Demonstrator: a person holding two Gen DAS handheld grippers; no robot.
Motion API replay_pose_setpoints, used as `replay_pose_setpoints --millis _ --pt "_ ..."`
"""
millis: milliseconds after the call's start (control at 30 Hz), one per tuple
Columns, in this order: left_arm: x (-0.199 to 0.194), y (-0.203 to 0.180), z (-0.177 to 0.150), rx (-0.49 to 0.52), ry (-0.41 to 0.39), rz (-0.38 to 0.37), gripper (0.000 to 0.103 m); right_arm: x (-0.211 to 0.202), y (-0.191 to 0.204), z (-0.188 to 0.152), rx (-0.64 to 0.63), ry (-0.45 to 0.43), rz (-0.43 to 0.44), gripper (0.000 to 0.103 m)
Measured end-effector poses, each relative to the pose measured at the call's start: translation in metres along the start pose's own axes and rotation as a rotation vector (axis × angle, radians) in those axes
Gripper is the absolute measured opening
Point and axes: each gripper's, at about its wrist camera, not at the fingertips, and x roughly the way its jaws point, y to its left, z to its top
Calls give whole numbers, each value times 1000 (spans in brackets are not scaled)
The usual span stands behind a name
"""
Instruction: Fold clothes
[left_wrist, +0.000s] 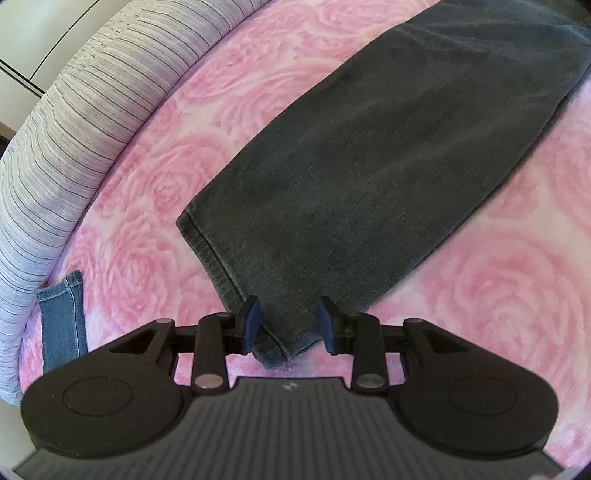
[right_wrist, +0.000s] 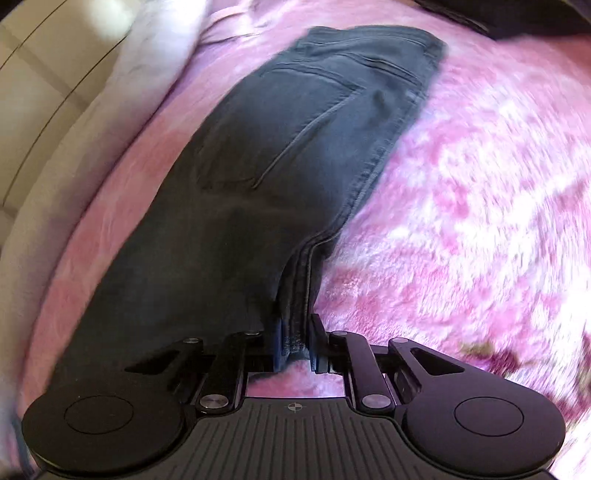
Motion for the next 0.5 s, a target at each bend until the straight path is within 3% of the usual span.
replay_pose_setpoints --millis 67,200,500 --pt "0 0 2 8 10 3 30 -3 -8 9 32 11 22 15" --pt "0 -1 3 5 28 8 30 -8 -18 34 33 -24 38 32" --pt "-7 -6 4 -10 67 39 31 -19 -3 60 -67 -64 -31 33"
